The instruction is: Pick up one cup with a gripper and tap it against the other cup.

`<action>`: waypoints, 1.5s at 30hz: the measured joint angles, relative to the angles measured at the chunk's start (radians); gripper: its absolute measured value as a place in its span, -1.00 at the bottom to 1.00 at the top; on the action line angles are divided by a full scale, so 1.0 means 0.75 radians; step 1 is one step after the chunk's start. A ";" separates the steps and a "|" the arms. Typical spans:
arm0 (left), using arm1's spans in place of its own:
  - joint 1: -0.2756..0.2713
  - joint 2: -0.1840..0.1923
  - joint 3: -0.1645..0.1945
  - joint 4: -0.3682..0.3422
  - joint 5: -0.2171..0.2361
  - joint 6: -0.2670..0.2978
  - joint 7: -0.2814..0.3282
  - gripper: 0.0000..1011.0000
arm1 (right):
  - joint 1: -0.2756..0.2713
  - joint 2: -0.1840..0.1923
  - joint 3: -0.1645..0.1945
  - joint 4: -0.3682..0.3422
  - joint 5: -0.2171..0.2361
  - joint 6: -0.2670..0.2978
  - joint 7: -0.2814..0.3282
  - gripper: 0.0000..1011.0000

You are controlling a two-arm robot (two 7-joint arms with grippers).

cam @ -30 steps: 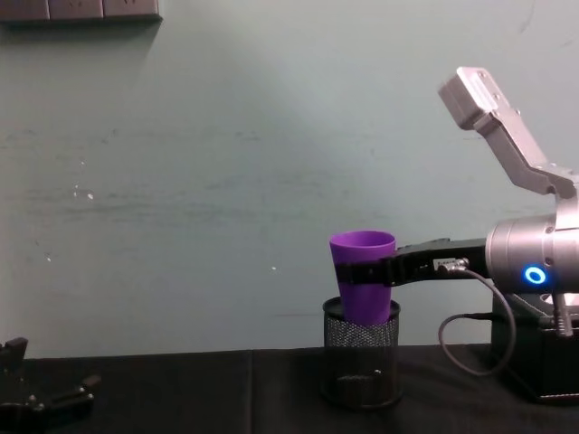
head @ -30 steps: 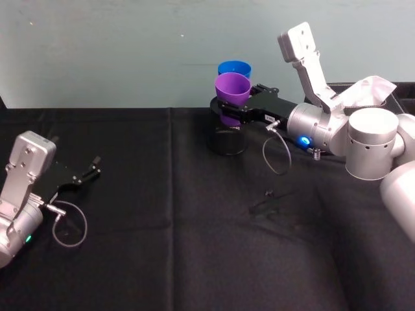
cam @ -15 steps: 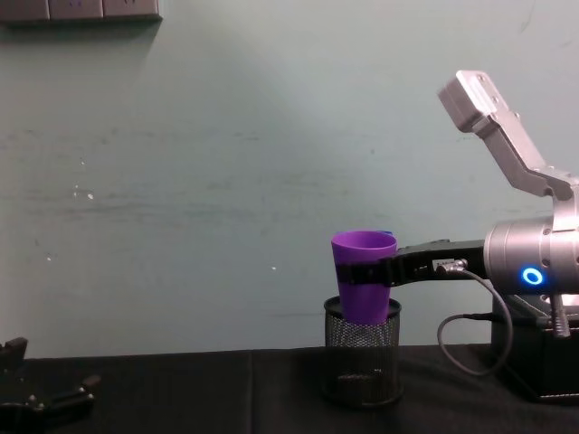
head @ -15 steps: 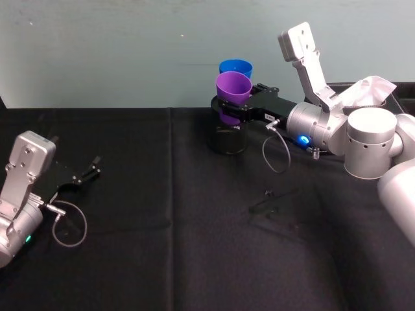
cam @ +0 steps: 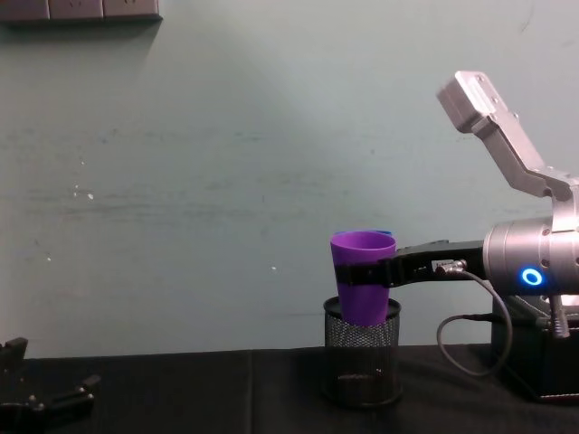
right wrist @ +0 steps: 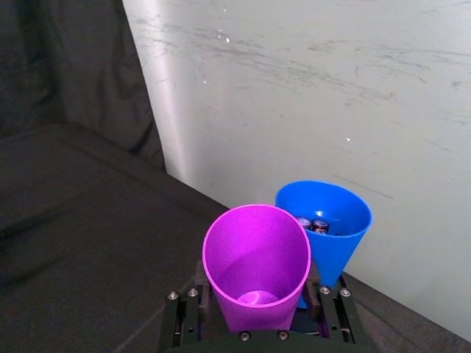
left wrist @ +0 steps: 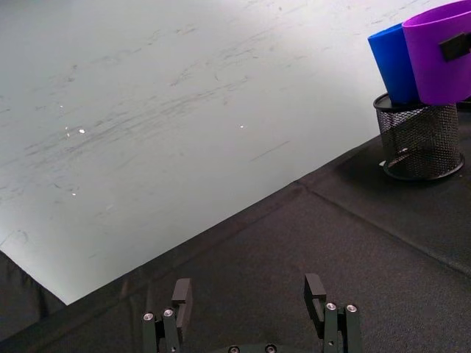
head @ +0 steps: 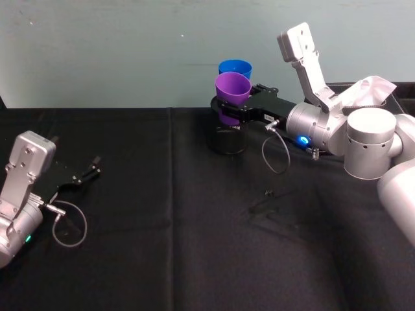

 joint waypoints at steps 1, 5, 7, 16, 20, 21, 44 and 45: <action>0.000 0.000 0.000 0.000 0.000 0.000 0.000 0.98 | 0.000 0.000 0.000 0.000 0.000 0.000 0.000 0.44; 0.000 0.000 0.000 0.000 0.000 0.000 0.000 0.98 | 0.000 0.000 -0.001 0.000 0.001 0.000 0.000 0.44; 0.000 0.000 0.000 0.000 0.000 0.000 0.000 0.98 | 0.000 0.001 -0.001 -0.001 0.001 0.000 0.000 0.44; 0.000 0.000 0.000 0.000 0.000 0.000 0.000 0.98 | 0.000 0.001 -0.001 -0.001 0.002 0.000 0.000 0.44; 0.000 0.000 0.000 0.000 0.000 0.000 0.000 0.98 | 0.000 0.001 -0.001 -0.001 0.002 0.000 0.000 0.44; 0.000 0.000 0.000 0.000 0.000 0.000 0.000 0.98 | 0.000 0.001 -0.001 -0.001 0.002 0.000 0.000 0.44; 0.000 0.000 0.000 0.000 0.000 0.000 0.000 0.98 | 0.000 0.001 -0.001 -0.001 0.002 0.000 0.000 0.44; 0.000 0.000 0.000 0.000 0.000 0.000 0.000 0.98 | 0.000 0.001 -0.001 -0.001 0.002 0.000 0.000 0.44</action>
